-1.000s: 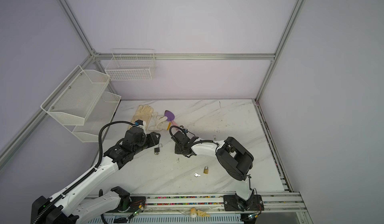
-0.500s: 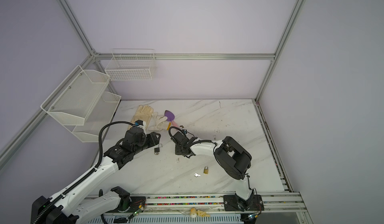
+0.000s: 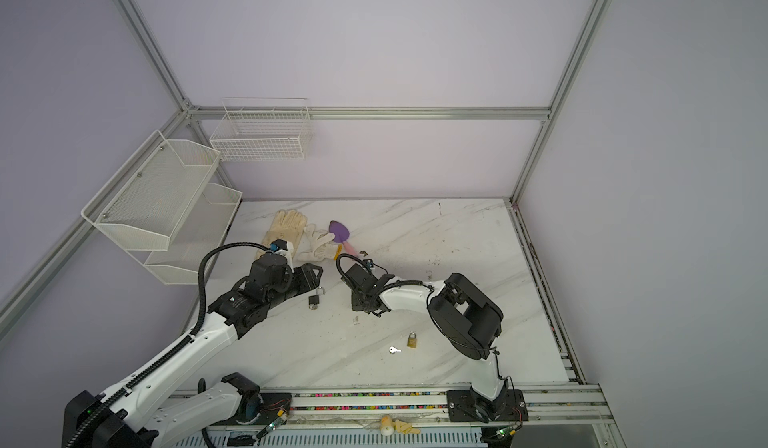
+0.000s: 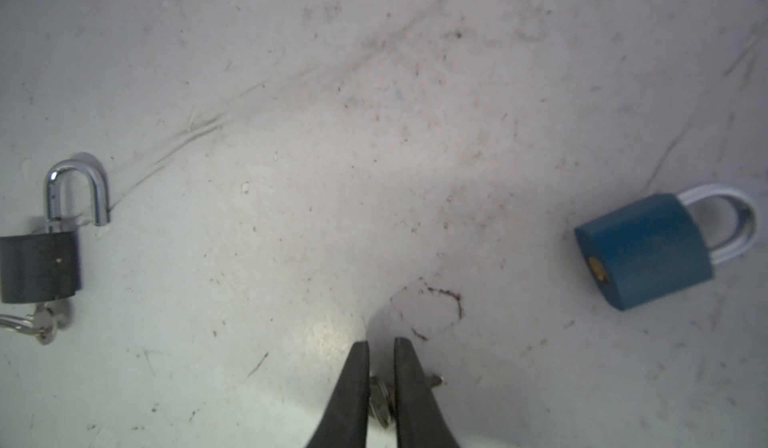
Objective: Unlock with the key
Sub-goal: 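Lower the right gripper over the loose silver key on the table, then close the right gripper on the silver key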
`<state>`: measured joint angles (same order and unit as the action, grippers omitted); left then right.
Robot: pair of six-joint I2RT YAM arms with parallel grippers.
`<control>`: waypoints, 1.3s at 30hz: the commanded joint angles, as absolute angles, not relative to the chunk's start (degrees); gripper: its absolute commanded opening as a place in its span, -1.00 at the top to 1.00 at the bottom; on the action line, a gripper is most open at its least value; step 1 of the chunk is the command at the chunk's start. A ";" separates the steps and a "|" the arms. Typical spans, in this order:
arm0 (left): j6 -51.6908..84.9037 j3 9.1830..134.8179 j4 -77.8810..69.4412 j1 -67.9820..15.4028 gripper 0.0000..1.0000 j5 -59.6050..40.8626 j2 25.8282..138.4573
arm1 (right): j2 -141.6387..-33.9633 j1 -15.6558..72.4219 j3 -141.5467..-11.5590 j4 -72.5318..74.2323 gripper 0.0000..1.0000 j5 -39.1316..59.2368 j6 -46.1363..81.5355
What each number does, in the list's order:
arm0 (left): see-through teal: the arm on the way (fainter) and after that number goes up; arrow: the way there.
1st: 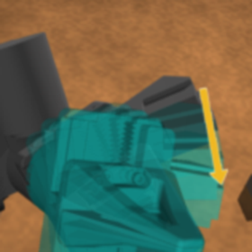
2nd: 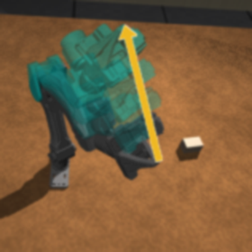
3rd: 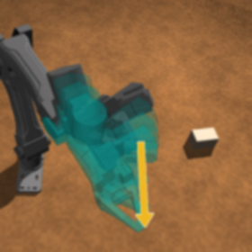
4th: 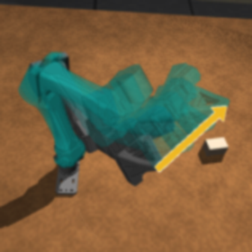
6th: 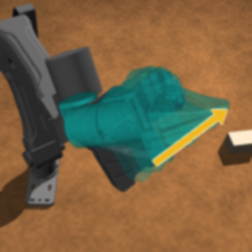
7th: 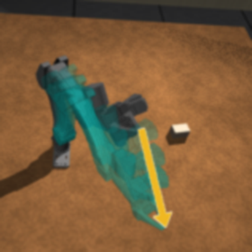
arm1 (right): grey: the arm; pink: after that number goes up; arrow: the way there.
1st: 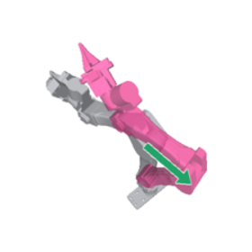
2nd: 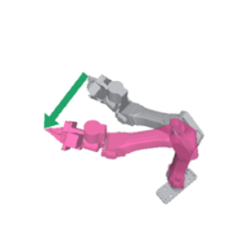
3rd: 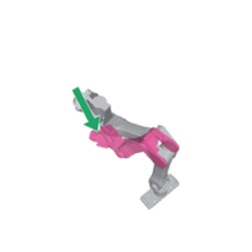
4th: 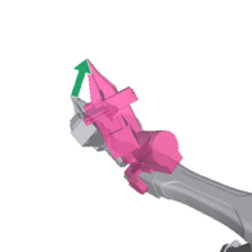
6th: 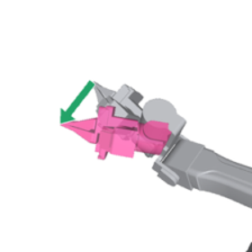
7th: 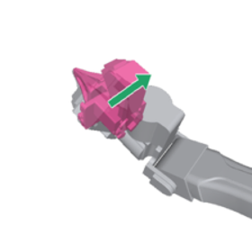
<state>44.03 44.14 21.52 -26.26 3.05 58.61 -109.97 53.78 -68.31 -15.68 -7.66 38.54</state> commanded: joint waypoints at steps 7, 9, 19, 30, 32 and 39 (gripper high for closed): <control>45.00 41.93 18.87 -25.93 -0.22 1.17 59.32 | -110.48 55.55 -69.87 -18.37 0.67 -9.18 38.14; 45.08 41.97 18.90 -25.93 -0.22 1.14 59.24 | -110.31 55.74 -69.94 -18.28 0.67 -9.21 38.12; 45.62 41.30 18.65 -25.97 -0.23 0.04 58.62 | -111.71 56.33 -70.66 -19.49 0.79 -10.08 37.80; 47.36 41.26 18.81 -25.92 -0.23 -1.85 56.97 | -104.86 56.16 -69.25 -17.07 1.00 -8.79 38.03; 49.39 41.13 18.37 -25.93 -0.23 -3.03 55.98 | -102.52 56.15 -69.09 -16.45 1.00 -8.63 38.37; 59.22 39.34 11.31 -25.93 -0.22 -7.88 51.85 | -92.65 54.64 -67.02 -10.91 1.00 -6.02 40.82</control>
